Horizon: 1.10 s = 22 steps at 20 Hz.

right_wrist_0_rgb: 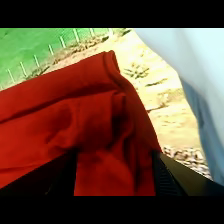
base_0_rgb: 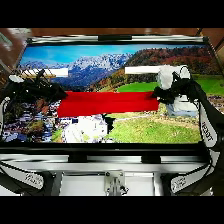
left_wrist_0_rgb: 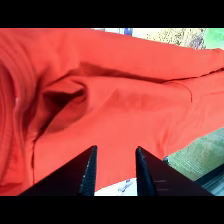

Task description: Fold the shirts.

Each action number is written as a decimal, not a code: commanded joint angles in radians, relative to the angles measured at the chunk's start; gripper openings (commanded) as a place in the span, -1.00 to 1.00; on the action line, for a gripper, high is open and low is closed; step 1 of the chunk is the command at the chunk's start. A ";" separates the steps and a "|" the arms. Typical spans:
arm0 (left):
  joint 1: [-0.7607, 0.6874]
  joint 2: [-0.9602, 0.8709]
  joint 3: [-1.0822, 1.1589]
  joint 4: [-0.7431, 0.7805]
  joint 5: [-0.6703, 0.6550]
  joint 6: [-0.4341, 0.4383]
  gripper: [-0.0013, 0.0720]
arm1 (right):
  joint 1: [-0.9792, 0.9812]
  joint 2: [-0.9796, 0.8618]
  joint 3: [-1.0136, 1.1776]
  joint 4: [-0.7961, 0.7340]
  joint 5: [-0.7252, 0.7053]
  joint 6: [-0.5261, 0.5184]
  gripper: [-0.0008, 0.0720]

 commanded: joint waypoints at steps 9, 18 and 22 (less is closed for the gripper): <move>-0.008 0.035 0.021 -0.014 -0.006 0.008 -0.26 | -0.002 0.068 0.000 0.078 -0.072 -0.047 -0.79; -0.137 0.094 0.022 -0.014 -0.006 0.008 -0.85 | 0.007 0.283 0.000 0.098 -0.197 -0.049 -0.79; -0.340 0.093 0.022 -0.014 0.077 0.059 -0.88 | 0.007 0.435 0.000 0.106 -0.261 0.004 -0.79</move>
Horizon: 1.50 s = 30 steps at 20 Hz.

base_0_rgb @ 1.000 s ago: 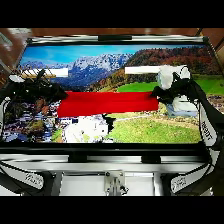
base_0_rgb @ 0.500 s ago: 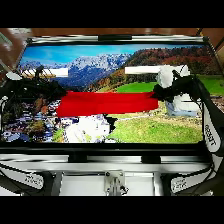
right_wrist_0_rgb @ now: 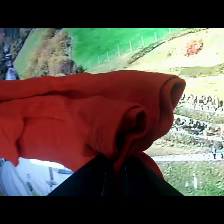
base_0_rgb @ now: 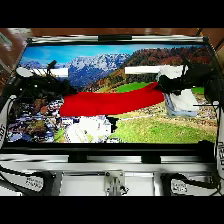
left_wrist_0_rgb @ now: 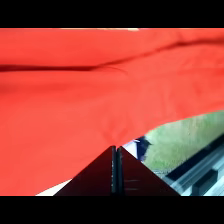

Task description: Fold the shirts.

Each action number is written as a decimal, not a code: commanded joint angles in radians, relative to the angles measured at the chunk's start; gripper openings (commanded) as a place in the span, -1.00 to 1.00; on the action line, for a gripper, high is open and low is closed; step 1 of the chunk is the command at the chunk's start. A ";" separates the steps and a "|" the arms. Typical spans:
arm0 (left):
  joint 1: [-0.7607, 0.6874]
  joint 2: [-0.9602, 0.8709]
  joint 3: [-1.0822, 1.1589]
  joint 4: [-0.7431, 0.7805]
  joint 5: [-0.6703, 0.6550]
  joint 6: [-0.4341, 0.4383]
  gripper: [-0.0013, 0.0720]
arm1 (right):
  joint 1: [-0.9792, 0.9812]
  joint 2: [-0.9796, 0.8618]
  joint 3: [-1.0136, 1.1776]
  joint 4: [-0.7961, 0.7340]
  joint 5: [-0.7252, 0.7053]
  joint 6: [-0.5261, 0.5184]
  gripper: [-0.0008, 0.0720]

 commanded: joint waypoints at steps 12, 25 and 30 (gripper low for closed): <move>-0.658 -0.122 -0.013 -0.235 0.475 -0.095 -0.88 | 0.000 0.466 0.001 0.040 -0.159 0.183 -0.79; -0.418 -0.015 0.076 -0.101 0.243 -0.003 -0.89 | 0.003 0.388 0.000 0.048 -0.150 0.158 -0.79; -0.113 0.212 0.076 -0.076 0.165 -0.002 -0.89 | 0.198 0.270 0.000 0.023 -0.038 0.142 -0.79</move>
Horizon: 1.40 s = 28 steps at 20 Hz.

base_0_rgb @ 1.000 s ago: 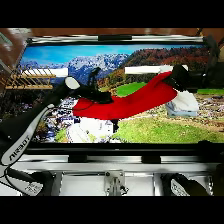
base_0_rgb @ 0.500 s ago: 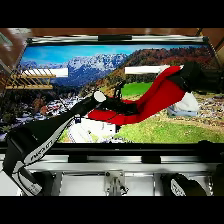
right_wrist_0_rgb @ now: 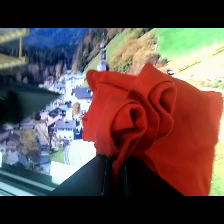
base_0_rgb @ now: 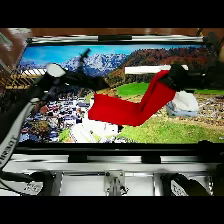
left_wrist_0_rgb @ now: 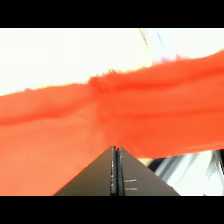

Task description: Fold the shirts.

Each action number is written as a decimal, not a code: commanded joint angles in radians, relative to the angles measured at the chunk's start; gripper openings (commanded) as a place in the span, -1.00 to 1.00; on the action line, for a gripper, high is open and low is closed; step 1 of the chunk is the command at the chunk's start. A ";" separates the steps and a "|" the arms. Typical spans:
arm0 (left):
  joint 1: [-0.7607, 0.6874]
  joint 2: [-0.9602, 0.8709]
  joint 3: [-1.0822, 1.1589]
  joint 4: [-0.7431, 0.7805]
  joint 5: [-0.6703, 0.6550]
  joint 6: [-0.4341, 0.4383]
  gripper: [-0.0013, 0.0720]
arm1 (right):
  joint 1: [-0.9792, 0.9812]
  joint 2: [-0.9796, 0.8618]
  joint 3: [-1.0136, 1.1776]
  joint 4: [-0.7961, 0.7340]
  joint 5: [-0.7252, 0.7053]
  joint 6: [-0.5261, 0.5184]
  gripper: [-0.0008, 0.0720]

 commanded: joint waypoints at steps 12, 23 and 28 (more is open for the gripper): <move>0.504 0.370 0.001 0.037 -0.262 0.002 -0.88 | 0.560 -0.493 0.000 0.026 0.563 0.048 -0.76; 0.484 0.369 0.001 0.037 -0.276 0.003 -0.88 | 0.603 -0.566 0.000 0.031 0.655 0.084 0.42; 0.484 0.369 0.001 0.037 -0.276 0.003 -0.88 | 0.440 -0.484 0.000 -0.240 0.259 0.059 0.43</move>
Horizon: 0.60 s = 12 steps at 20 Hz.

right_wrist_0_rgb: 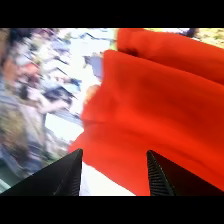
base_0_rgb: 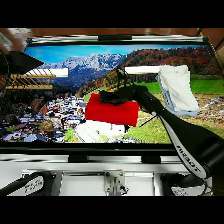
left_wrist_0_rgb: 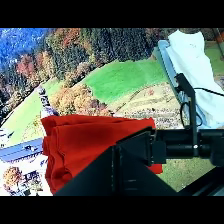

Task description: Fold the shirts.

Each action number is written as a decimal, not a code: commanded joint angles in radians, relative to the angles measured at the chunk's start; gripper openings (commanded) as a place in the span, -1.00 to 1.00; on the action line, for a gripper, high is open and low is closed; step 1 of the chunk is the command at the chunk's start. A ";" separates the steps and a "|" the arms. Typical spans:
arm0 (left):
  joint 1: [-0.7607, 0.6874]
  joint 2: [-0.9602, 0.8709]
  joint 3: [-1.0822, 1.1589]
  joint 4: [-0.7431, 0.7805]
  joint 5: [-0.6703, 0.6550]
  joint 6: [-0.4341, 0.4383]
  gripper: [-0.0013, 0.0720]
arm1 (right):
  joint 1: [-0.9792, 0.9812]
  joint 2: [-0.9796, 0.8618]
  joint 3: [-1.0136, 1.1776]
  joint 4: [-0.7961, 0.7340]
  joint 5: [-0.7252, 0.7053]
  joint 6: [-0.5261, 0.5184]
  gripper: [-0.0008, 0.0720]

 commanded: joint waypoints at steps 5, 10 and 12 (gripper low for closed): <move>-0.001 0.000 0.000 0.000 -0.001 0.000 -0.88 | -0.363 0.052 -0.058 -0.176 -0.520 -0.044 0.72; -0.001 0.000 0.000 0.000 -0.001 0.000 -0.88 | -0.407 0.051 -0.199 -0.061 -0.427 -0.127 0.72; -0.001 0.000 0.000 0.000 -0.001 0.000 -0.88 | -0.407 0.050 -0.223 -0.002 -0.348 -0.137 0.72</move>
